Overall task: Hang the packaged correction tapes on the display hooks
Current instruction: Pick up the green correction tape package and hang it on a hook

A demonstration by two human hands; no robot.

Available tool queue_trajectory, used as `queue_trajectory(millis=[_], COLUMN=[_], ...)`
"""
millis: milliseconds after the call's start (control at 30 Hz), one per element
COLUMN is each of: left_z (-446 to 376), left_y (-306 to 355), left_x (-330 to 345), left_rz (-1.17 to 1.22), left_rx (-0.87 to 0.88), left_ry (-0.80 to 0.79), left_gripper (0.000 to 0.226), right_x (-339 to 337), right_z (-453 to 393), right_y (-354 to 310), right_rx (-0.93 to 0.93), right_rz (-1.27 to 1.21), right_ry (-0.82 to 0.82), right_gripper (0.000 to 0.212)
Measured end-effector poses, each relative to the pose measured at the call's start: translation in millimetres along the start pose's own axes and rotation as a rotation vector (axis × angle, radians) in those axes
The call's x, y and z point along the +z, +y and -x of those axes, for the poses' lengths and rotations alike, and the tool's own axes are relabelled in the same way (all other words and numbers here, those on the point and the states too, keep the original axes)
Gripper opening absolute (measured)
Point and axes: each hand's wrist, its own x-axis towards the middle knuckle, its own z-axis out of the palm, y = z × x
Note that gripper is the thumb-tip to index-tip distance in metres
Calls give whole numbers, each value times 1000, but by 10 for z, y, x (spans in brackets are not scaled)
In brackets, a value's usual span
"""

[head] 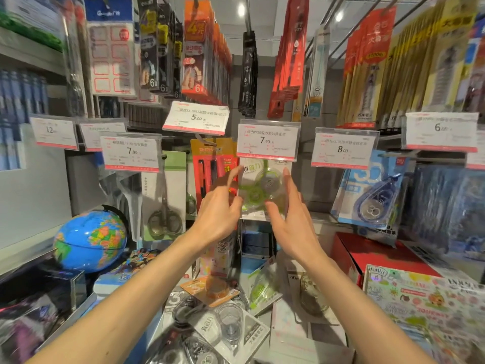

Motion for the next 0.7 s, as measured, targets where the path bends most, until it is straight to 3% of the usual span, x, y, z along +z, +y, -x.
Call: queue_trajectory(millis=[200,367,500,600,700], left_z=[146,460,705,857,924], left_y=[-115,-373,-660,-789,-829], left_x=[26,155,479,754,960], left_rz=[7,-21,-83,-151,-234], left_rx=[20,-54,-216,-322,-329], left_ry=[12,-20,-243,-434,-507], left_gripper=[59,43,35,39,42], right_x=[-58,-121,11,190,308], right_z=[39,232,396,525,592], right_y=[65,252,604,798,868], right_rx=[20,181,345,431,449], right_rz=[-37,44,368,516,568], right_ry=[-44,-21,-221,-407,-453], right_gripper=[74,67,42,36,29])
